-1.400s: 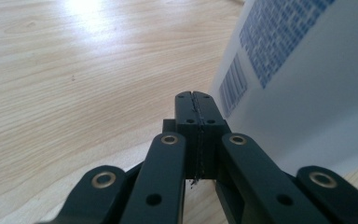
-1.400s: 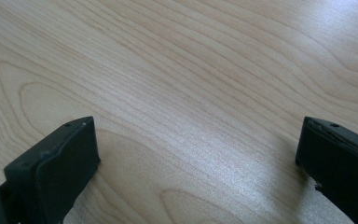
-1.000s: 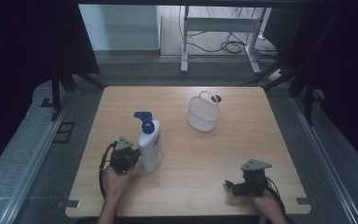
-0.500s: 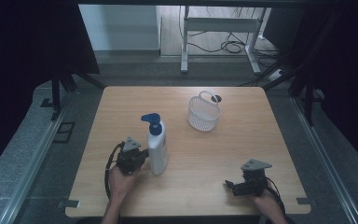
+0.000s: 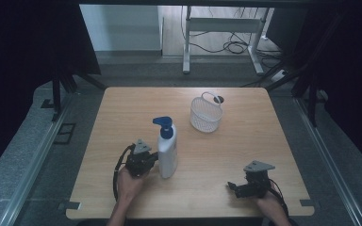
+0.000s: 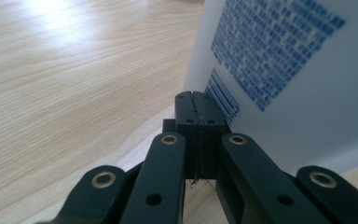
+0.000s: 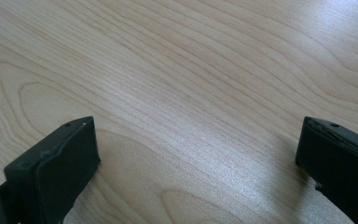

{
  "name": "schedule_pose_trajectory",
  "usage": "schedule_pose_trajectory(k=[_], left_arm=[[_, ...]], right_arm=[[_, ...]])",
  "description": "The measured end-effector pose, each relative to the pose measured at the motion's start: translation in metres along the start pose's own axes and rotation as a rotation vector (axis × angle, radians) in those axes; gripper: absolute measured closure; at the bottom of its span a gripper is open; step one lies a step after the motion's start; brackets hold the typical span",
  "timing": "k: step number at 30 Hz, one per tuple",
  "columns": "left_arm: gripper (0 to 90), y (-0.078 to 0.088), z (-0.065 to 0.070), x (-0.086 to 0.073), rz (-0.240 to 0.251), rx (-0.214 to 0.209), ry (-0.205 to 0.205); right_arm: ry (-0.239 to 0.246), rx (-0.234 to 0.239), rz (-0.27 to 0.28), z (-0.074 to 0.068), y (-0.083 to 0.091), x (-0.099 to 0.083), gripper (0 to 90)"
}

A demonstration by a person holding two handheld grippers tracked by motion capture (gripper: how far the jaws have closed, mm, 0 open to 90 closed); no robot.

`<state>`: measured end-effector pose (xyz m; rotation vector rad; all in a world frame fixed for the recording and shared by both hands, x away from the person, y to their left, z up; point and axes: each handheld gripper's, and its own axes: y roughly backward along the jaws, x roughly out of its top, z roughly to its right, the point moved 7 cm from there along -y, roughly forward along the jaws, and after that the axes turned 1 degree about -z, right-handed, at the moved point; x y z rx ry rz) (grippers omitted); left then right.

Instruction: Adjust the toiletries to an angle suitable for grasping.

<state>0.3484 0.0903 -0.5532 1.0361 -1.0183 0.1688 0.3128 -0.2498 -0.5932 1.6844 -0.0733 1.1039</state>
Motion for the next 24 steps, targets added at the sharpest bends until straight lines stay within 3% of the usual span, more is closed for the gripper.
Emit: schedule_pose_trajectory(k=[11,24], left_arm=[[89.2,-0.007,0.018,0.001,-0.026,-0.025,-0.039],[89.2,-0.001,0.040,-0.002,-0.050,-0.051,-0.084]], right_arm=[[-0.001,0.000,0.000,0.000,0.000,0.000,0.0],[-0.001,-0.001,-0.001,0.000,0.000,0.000,0.0]])
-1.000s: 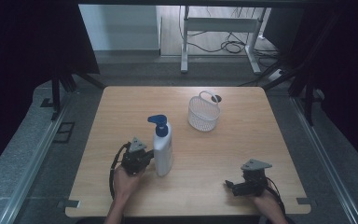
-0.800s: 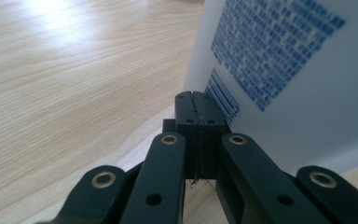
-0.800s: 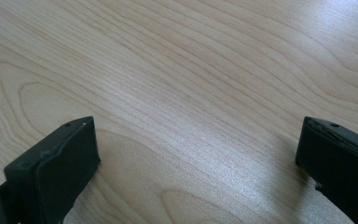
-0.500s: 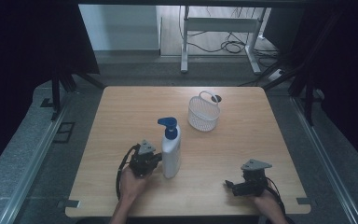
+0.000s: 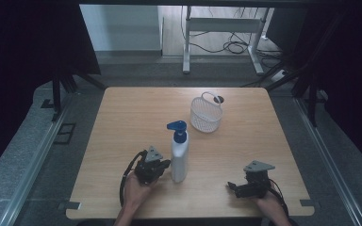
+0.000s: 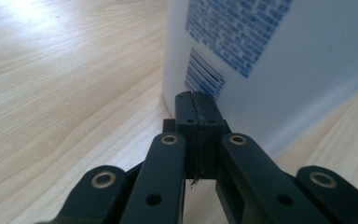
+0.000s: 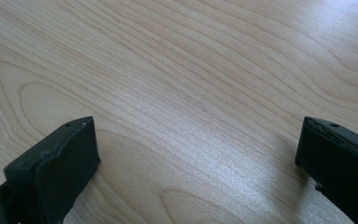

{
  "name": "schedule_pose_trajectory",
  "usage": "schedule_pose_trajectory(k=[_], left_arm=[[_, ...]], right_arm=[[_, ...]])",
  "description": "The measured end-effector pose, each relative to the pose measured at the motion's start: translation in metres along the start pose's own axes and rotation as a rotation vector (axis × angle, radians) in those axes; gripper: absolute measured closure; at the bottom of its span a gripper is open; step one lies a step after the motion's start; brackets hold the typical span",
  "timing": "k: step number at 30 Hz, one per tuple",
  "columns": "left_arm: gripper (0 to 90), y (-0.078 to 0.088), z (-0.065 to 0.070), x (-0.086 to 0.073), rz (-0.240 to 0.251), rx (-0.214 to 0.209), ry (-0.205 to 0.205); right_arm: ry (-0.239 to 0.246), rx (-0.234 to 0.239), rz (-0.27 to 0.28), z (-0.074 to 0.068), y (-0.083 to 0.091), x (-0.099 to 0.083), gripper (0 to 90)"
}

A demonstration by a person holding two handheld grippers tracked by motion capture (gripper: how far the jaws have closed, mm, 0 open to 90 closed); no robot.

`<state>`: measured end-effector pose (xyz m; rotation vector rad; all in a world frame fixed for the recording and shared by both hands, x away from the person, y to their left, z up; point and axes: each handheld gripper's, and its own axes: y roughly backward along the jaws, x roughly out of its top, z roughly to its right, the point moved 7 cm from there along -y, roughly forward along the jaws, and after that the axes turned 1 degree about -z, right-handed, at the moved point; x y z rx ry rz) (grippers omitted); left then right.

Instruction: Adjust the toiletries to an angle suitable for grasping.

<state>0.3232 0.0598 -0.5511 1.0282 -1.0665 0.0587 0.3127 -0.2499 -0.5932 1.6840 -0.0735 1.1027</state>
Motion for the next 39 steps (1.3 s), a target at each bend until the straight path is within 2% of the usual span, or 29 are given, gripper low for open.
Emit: schedule_pose_trajectory(k=[3,20,31,39], left_arm=[[89.2,0.002,0.008,-0.001,-0.001,-0.011,-0.007],[89.2,0.006,0.032,0.003,0.007,-0.059,-0.041],[89.2,-0.002,0.043,0.011,0.013,-0.082,-0.069],[89.2,-0.012,0.047,0.014,0.008,-0.094,-0.072]], right_arm=[[0.000,0.000,0.000,0.000,0.000,0.000,0.0],[0.000,0.000,0.000,0.000,0.000,0.000,0.0],[0.000,0.001,0.000,0.000,0.000,0.000,0.0],[0.000,0.000,0.000,0.000,0.000,0.000,0.0]])
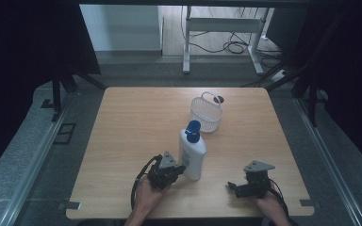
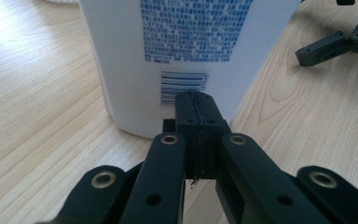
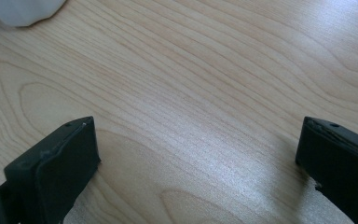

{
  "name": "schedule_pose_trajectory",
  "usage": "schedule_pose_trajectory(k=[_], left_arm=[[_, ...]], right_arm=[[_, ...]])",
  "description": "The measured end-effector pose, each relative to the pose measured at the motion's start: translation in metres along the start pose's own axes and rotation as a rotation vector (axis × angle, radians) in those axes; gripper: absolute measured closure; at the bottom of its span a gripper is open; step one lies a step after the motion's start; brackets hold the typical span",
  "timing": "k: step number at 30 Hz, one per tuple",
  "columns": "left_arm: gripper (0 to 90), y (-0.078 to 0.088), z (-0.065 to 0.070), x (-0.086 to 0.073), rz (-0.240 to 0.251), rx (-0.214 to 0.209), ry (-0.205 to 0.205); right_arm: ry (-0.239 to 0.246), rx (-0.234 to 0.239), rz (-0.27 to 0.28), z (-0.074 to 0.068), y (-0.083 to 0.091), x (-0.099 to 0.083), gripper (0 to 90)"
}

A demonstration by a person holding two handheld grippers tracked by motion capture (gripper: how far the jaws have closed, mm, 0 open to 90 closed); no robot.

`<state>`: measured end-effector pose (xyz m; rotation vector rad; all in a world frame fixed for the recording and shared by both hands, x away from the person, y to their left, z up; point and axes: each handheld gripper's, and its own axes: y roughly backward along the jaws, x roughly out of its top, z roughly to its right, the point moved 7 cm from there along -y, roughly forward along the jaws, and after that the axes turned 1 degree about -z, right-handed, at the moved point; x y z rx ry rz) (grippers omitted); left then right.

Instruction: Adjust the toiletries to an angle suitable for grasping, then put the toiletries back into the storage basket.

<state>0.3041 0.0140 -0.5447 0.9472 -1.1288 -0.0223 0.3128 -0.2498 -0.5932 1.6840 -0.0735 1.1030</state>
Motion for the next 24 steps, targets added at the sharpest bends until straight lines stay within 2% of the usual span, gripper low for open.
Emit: schedule_pose_trajectory(k=[6,12,20,24], left_arm=[[89.2,-0.0068,0.0039,0.0009,-0.017,-0.007,-0.021],[88.8,-0.0055,0.0037,0.0002,-0.019,-0.008,-0.020],[71.7,-0.0001,0.0032,0.0005,-0.020,0.008,-0.017],[66.6,0.0015,0.0037,-0.0004,-0.026,0.012,-0.018]], right_arm=[[0.000,0.001,0.000,-0.0001,0.0000,0.0000,0.0],[0.000,0.001,0.000,-0.0002,0.0000,0.0000,0.0],[0.001,0.002,0.000,-0.0001,0.0001,0.0000,0.0],[0.001,0.003,0.001,-0.0001,0.0001,0.0000,0.0]])
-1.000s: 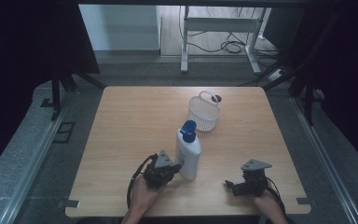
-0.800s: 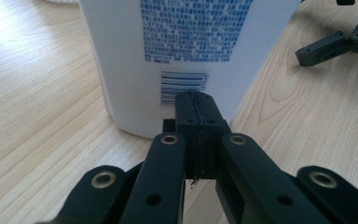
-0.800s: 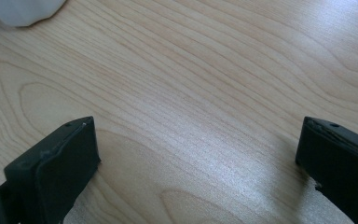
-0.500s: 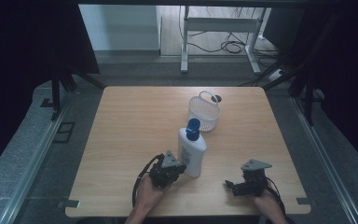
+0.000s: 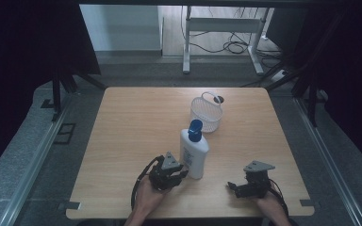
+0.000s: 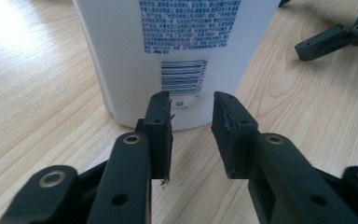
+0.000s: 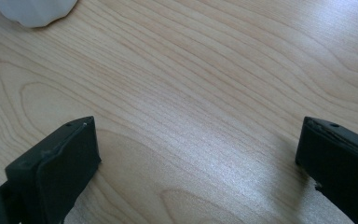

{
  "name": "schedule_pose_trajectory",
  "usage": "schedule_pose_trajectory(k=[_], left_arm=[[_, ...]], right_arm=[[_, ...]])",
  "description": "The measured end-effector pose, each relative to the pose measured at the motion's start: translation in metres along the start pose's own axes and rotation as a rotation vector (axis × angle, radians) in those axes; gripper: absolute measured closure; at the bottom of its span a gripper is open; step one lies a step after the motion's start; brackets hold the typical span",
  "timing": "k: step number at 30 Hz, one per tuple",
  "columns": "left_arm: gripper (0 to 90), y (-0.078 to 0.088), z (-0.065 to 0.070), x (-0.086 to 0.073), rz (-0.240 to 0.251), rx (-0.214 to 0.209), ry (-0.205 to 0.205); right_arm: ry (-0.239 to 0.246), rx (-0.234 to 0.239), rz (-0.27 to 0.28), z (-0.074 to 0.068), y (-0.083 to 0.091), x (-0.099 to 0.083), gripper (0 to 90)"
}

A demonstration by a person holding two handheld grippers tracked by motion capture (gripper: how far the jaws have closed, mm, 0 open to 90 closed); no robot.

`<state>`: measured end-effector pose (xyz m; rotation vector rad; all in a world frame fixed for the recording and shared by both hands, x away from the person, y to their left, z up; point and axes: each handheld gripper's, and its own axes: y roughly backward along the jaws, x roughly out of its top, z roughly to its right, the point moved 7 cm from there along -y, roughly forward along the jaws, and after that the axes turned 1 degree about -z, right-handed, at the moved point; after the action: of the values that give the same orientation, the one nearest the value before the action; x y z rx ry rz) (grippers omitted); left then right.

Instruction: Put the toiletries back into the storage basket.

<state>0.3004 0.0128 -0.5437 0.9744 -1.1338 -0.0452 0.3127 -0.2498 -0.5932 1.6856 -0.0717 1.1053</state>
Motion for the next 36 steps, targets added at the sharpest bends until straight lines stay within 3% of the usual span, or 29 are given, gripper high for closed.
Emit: schedule_pose_trajectory(k=[12,20,36], left_arm=[[52.9,0.008,-0.001,-0.005,0.009,0.029,-0.036],[46.8,0.012,-0.003,-0.014,0.010,0.023,-0.027],[28.4,0.022,-0.012,-0.032,0.004,0.049,0.001]], right_arm=[[0.018,0.022,0.008,-0.004,0.002,0.002,0.0],[0.037,0.032,0.014,-0.008,0.004,0.003,0.7],[0.085,0.069,0.045,-0.017,0.006,0.007,0.0]])
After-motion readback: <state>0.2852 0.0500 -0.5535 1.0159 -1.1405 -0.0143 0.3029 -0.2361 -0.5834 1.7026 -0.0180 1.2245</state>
